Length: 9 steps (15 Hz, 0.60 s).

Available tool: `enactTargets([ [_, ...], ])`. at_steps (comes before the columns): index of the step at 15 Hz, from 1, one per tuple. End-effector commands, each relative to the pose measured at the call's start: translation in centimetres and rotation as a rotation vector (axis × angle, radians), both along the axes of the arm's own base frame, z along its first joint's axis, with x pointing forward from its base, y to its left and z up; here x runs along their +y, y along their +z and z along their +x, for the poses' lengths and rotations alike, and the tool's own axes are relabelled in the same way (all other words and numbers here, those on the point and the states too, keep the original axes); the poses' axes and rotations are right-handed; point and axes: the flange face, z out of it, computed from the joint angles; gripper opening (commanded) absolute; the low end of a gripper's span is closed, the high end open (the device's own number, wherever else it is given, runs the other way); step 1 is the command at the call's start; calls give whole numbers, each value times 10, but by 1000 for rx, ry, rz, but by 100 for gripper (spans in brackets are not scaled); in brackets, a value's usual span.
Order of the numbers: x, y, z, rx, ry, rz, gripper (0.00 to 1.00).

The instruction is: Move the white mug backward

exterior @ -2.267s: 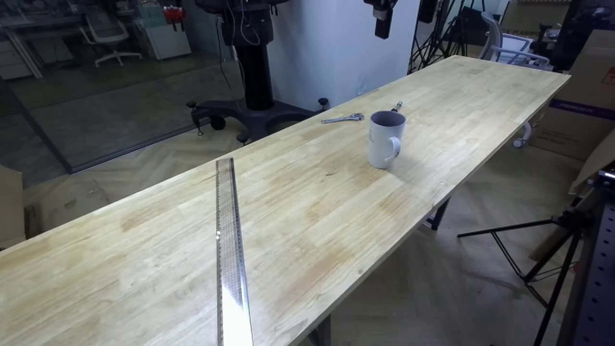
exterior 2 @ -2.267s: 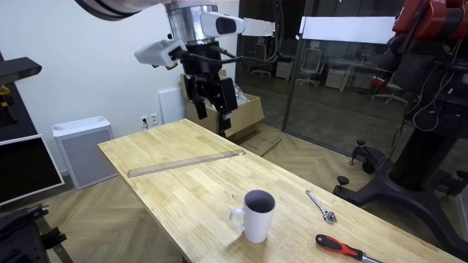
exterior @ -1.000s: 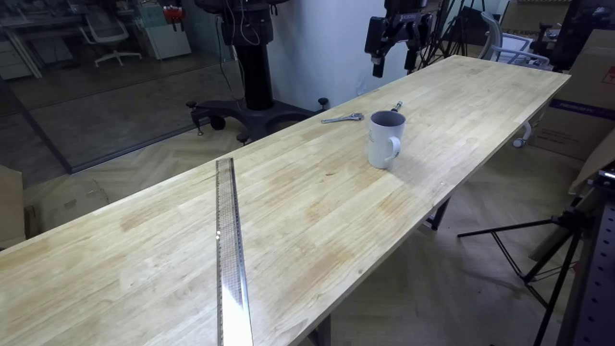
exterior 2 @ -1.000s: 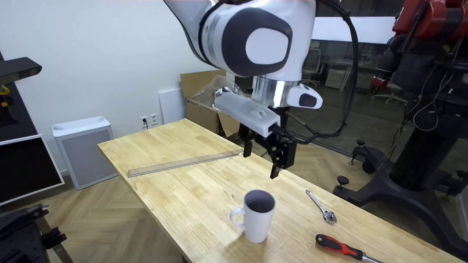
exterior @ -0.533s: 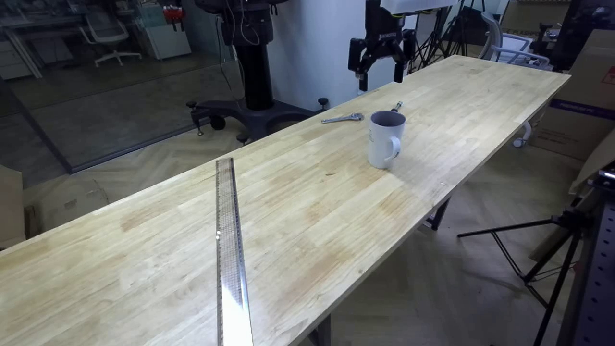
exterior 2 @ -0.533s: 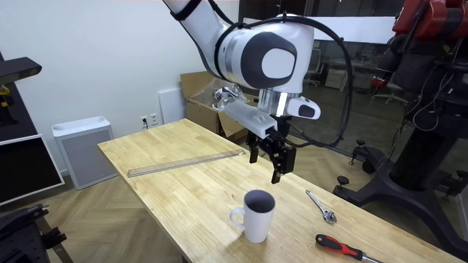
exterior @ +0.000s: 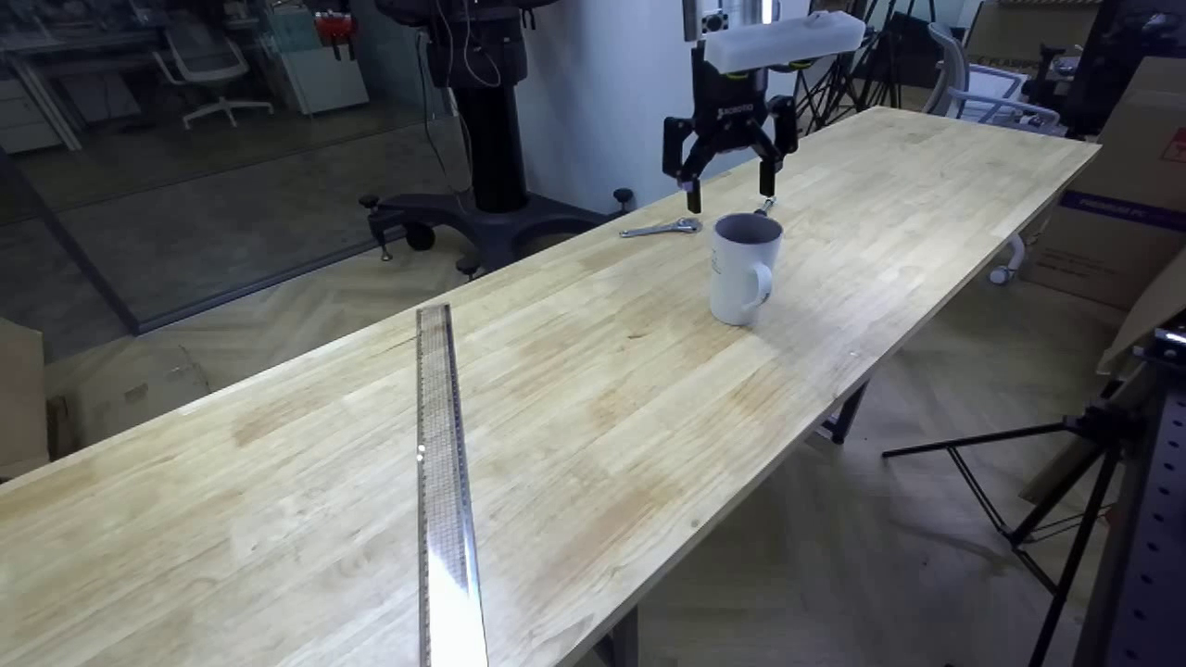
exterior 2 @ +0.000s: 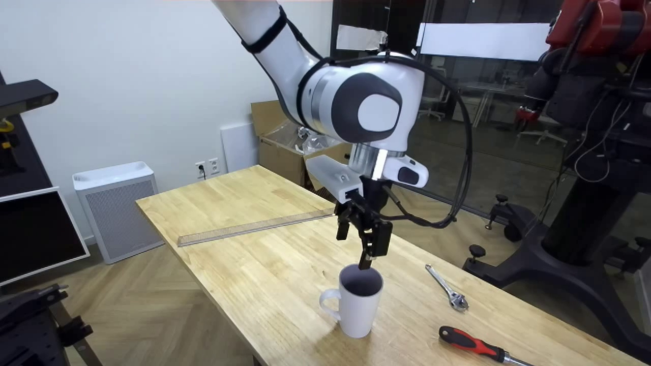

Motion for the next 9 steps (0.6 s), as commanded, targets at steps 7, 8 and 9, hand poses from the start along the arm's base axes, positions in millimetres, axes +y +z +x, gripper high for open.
enactTargets([
  [7, -1, -28, 8, 9, -24, 24, 100],
  [8, -1, -32, 8, 9, -22, 28, 100],
  [9, -1, -36, 8, 13, -20, 30, 100],
])
